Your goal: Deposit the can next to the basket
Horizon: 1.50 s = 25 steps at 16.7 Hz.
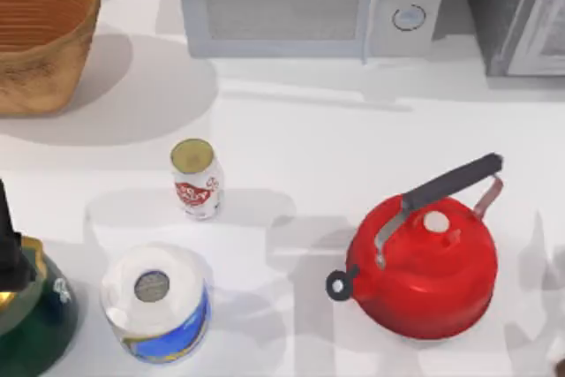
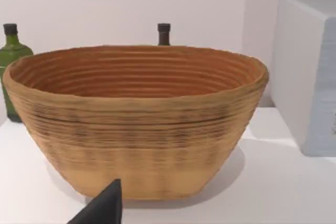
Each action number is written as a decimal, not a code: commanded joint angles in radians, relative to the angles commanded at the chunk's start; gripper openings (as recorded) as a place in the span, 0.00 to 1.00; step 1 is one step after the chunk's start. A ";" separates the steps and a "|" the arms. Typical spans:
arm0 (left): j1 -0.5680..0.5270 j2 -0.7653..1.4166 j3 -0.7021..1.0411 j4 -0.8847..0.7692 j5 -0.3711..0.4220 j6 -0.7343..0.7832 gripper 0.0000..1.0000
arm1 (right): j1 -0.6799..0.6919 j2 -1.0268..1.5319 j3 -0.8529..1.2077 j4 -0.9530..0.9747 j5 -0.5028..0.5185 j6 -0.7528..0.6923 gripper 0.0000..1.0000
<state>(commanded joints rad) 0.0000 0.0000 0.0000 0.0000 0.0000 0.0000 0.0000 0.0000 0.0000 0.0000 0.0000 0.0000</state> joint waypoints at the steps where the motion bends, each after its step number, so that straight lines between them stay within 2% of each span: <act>1: 0.000 0.000 0.000 0.000 0.000 0.000 1.00 | 0.000 0.000 0.000 0.000 0.000 0.000 1.00; 5: 0.016 0.038 0.056 -0.027 -0.007 0.047 1.00 | 0.000 0.000 0.000 0.000 0.000 0.000 1.00; 11: 0.087 0.322 0.348 -0.230 -0.030 0.280 1.00 | 0.000 0.000 0.000 0.000 0.000 0.000 1.00; 21: 0.206 1.305 1.011 -0.903 -0.039 0.767 1.00 | 0.000 0.000 0.000 0.000 0.000 0.000 1.00; 25: 0.237 1.669 1.289 -1.108 -0.026 0.922 1.00 | 0.000 0.000 0.000 0.000 0.000 0.000 1.00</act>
<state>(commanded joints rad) 0.2370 1.6693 1.2894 -1.1085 -0.0257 0.9223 0.0000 0.0000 0.0000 0.0000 0.0000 0.0000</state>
